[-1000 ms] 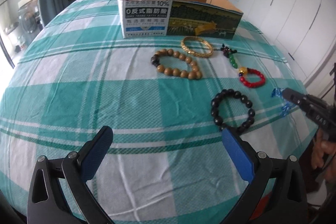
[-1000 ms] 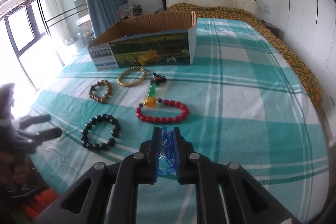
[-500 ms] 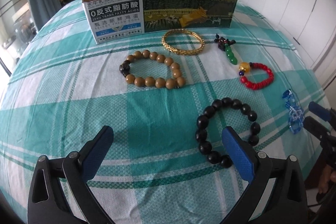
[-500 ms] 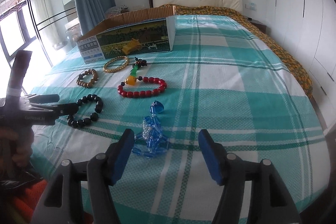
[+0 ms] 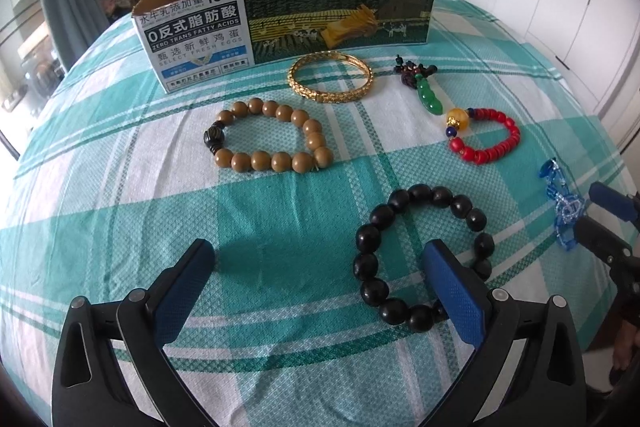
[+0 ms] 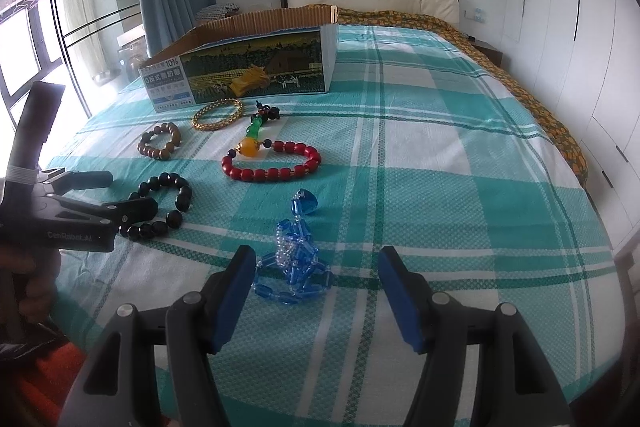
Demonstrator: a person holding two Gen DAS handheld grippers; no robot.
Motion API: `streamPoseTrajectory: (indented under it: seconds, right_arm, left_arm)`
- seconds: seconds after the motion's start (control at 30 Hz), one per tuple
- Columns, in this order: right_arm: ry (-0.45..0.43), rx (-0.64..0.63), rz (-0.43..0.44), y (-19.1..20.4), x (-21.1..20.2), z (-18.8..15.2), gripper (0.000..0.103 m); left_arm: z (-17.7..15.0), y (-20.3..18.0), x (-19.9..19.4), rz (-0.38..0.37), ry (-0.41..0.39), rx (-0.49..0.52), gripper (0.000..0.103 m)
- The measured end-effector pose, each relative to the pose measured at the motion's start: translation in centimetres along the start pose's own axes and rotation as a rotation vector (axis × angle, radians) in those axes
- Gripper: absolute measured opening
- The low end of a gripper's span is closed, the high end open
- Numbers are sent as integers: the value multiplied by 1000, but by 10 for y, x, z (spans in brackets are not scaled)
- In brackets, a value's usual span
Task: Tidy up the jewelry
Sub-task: 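Grasp the blue crystal bracelet with the right tool while the left tool grasps the black bead bracelet, then carry the blue crystal and black bead bracelets into the cardboard box and release both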
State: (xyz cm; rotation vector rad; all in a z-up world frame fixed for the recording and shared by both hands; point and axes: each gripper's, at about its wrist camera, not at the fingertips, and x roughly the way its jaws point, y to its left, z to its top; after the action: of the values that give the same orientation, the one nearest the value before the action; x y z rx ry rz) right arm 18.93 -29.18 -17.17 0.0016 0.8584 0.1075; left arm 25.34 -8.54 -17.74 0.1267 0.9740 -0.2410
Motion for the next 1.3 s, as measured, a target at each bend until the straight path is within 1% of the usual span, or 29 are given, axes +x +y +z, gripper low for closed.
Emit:
streamPoseTrajectory:
  seconds: [0.23,0.33,0.4,0.43,0.47,0.5,0.53,0.57,0.6,0.63,0.67,0.77,0.83,0.87,0.97,1.0,1.03,1.07,1.1,1.17,1.3]
  right_arm:
    - [13,-23,-10,5,1,0,65]
    - [15,-1,-11,1,1,1,65]
    - [19,18,-7,-2,1,0,65]
    - [20,26,-6,-4,1,-1,65]
    - [19,34,-6,-6,0,-1,65]
    - [15,41,-4,-8,-2,-2,65]
    - [11,48,-1,-9,-4,-2,65]
    - [9,56,2,-11,-5,-2,65]
    - [9,65,8,-13,-6,-3,65]
    - [12,74,17,-14,-6,-2,65]
    - [18,81,28,-15,-6,-2,65]
    - [36,83,61,-10,-6,1,65]
    - [36,55,70,-1,-6,5,65]
    - [41,31,61,4,-3,7,65]
    - [75,-48,-10,15,14,12,65]
    - [83,-57,-22,15,20,13,65]
    - [95,-49,-21,13,23,13,60]
    - [88,-36,-23,11,22,15,49]
    - [95,-22,-6,9,20,17,12]
    - [97,30,31,2,12,22,13]
    - [52,76,82,-2,-15,37,13]
  left_arm:
    - [0,0,-3,1,4,2,103]
    - [0,0,-3,2,4,4,102]
    - [-1,-1,-5,-6,-1,10,99]
    - [-2,-3,-7,-13,-9,20,93]
    - [-3,-6,-10,-25,-18,33,82]
    - [-4,-10,-13,-37,-27,53,75]
    - [-4,-14,-15,-57,-34,77,56]
    - [-5,-19,-18,-71,-40,100,29]
    - [-5,-22,-20,-79,-41,118,14]
    - [-6,-23,-20,-79,-39,123,10]
    - [-5,-22,-21,-85,-38,114,10]
    - [-10,-8,-20,-146,-31,41,10]
    - [-13,1,-21,-172,-27,-4,10]
    - [-15,5,-22,-182,-29,-22,10]
    - [-19,20,-29,-220,-41,-79,10]
    - [-19,25,-33,-232,-47,-98,10]
    - [-18,30,-38,-242,-54,-118,10]
    - [-17,35,-44,-251,-63,-135,10]
    - [-16,41,-50,-261,-74,-154,10]
    - [-13,52,-64,-281,-99,-190,10]
    - [-5,71,-86,-286,-147,-233,10]
